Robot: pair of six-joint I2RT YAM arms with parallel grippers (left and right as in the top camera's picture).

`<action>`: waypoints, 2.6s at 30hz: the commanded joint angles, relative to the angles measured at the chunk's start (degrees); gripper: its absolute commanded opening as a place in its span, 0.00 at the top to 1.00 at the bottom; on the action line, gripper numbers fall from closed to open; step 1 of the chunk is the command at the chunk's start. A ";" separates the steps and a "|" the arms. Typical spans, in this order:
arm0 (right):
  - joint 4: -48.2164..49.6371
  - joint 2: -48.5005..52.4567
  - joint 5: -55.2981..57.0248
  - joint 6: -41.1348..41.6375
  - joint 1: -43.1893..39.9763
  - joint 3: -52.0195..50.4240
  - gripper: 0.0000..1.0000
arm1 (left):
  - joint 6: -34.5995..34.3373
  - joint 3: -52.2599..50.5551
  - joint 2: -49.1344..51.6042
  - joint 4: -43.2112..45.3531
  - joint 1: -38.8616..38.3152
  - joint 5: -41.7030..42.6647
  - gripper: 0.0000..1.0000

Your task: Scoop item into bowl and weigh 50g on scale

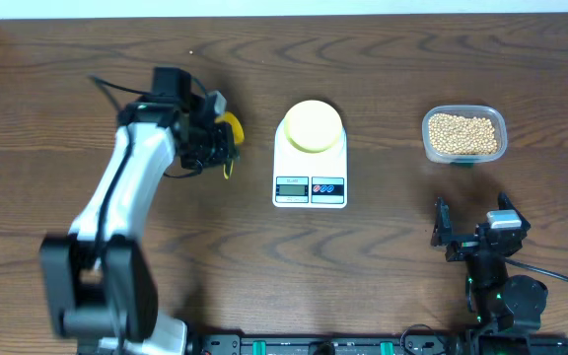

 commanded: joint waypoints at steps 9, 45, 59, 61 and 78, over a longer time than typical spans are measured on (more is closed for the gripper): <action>-0.24 -0.35 0.42 0.55 0.39 -0.07 0.01 | -15.61 -0.09 -18.75 -0.04 -0.02 5.42 0.93; 15.50 2.51 -21.46 27.50 -0.22 9.51 0.01 | -20.37 -0.11 -22.23 15.10 -5.46 22.10 0.93; -6.84 35.95 -29.92 21.73 -0.50 38.77 0.01 | -40.19 -0.11 -22.05 21.77 -9.07 6.45 0.93; -3.39 39.01 -33.59 24.52 -0.42 38.93 0.01 | -40.46 -0.11 -22.01 23.15 -10.80 4.83 0.93; 6.19 48.83 -45.29 68.22 -0.35 38.93 0.14 | -47.21 -0.11 -16.94 38.25 -25.83 -9.66 0.93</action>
